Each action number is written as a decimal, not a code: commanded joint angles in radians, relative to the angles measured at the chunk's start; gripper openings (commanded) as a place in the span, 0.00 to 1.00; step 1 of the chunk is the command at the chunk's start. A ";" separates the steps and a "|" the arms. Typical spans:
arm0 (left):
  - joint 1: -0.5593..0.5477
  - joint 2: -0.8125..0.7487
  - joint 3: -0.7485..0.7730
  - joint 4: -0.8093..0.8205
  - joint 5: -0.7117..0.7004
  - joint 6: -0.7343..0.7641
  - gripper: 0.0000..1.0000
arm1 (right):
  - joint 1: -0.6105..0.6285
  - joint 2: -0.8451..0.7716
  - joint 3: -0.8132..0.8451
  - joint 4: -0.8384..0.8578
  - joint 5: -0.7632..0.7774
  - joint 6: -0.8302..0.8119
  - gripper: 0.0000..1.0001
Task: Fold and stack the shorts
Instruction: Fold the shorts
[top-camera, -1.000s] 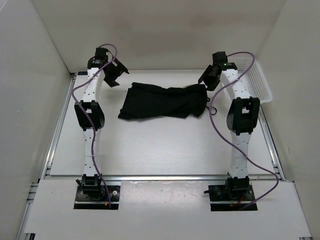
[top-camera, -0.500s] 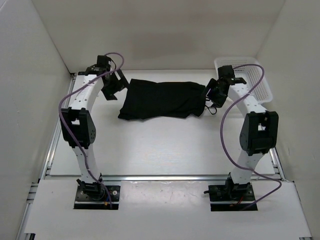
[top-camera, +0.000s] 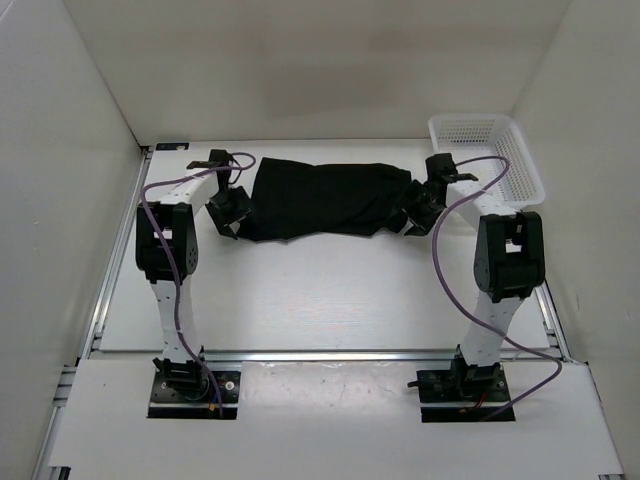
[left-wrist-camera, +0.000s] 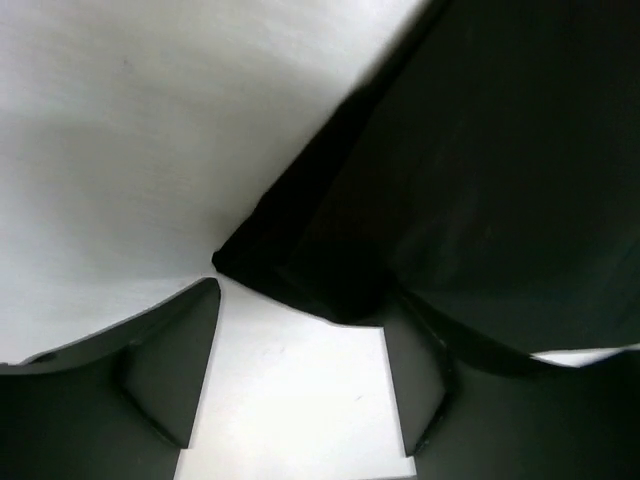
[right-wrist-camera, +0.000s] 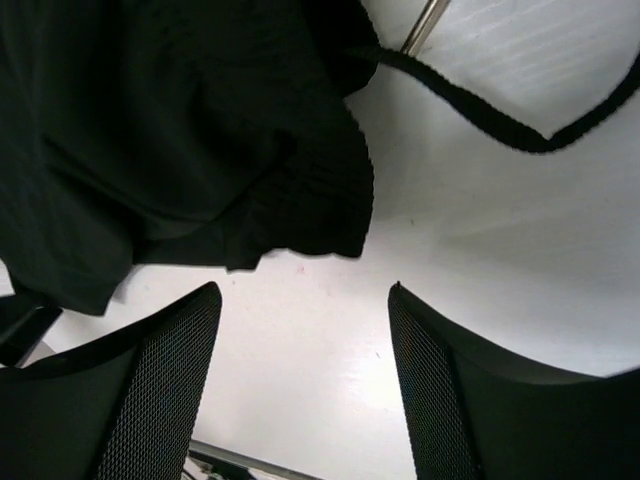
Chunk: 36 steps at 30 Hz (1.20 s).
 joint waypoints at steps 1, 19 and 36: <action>0.001 0.005 0.053 0.030 -0.032 -0.002 0.68 | 0.013 0.034 -0.019 0.089 -0.014 0.093 0.70; 0.143 -0.074 0.100 -0.010 -0.001 -0.030 0.10 | 0.114 -0.027 0.132 -0.057 0.302 -0.187 0.00; 0.136 -0.508 -0.457 0.010 -0.019 -0.033 0.76 | 0.212 -0.467 -0.391 -0.117 0.393 -0.173 0.54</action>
